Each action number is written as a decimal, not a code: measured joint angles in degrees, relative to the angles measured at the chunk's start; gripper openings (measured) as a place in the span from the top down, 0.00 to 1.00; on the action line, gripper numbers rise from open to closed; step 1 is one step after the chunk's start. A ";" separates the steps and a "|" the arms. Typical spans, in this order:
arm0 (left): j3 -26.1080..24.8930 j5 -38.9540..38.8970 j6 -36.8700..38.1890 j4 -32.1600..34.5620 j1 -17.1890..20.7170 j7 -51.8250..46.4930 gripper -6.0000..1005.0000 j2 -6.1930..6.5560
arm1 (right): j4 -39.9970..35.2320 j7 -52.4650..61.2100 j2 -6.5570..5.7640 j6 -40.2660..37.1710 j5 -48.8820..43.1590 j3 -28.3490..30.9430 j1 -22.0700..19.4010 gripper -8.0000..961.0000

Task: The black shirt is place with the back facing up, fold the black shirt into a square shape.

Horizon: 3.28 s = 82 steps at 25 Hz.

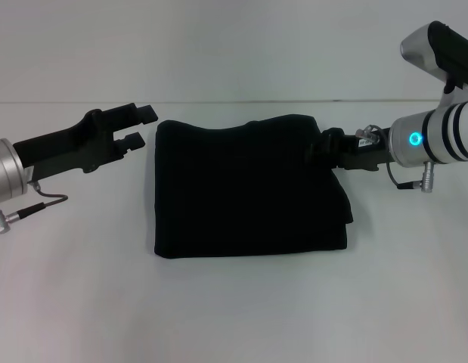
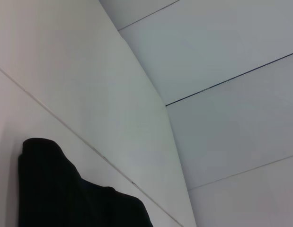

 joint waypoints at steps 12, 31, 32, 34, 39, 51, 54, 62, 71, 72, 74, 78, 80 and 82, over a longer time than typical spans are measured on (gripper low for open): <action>-0.01 -0.48 -0.22 -0.13 -0.14 0.00 0.33 0.07 | -1.51 0.36 -0.37 -0.99 0.09 -0.02 0.12 0.53; 0.00 -0.60 -1.02 -0.75 -0.22 0.00 0.33 0.37 | -2.02 -0.10 -1.97 -2.93 -0.39 -0.54 -1.29 0.53; 0.00 -0.60 -1.06 -0.77 -0.22 0.00 0.33 0.36 | -2.12 -0.11 -2.01 -2.96 -0.39 -0.54 -1.49 0.53; 0.00 -0.60 -1.15 -0.82 -0.22 0.00 0.33 0.31 | -2.15 -0.12 -1.78 -2.83 -0.40 -0.55 -1.80 0.53; 0.00 -0.60 -1.26 -1.15 -0.49 0.00 0.33 0.29 | -1.72 -0.14 -0.73 -1.85 -0.40 -0.55 -2.02 0.53; 0.00 -0.59 -1.80 -1.45 -0.57 0.00 0.33 0.36 | -1.61 -0.17 0.40 -0.11 0.03 -0.07 -1.85 0.53; 0.00 -0.59 -1.82 -1.45 -0.58 0.00 0.33 0.35 | -1.62 -0.17 0.46 -0.10 0.46 -0.04 -1.56 0.53; -0.01 -0.60 -2.25 -1.45 -0.77 0.00 0.33 0.43 | -1.95 -0.18 0.52 -0.09 1.40 -0.27 -1.37 0.53; 0.00 -0.59 -2.44 -1.45 -1.18 0.00 0.33 0.44 | -1.95 -0.17 0.51 -0.34 1.53 -0.45 -1.27 0.53; -0.01 -0.59 -2.46 -1.45 -1.18 0.00 0.33 0.44 | -1.85 -0.17 0.53 -0.30 1.53 -0.47 -1.27 0.53; 0.00 -0.59 -2.50 -1.45 -1.18 0.00 0.33 0.44 | -1.74 -0.17 0.60 -0.23 1.53 -0.51 -1.27 0.53; 0.00 -0.59 -2.50 -1.45 -1.26 0.00 0.33 0.44 | -1.81 -0.19 0.65 -0.67 1.50 -0.60 -1.16 0.54; 0.00 -0.59 -2.50 -1.45 -1.28 0.00 0.34 0.44 | -1.82 -0.20 0.66 -0.75 1.37 -0.62 -1.06 0.57; 0.00 -0.59 -2.50 -1.45 -1.27 0.00 0.34 0.45 | -1.83 -0.21 0.59 -0.76 1.31 -0.63 -1.04 0.61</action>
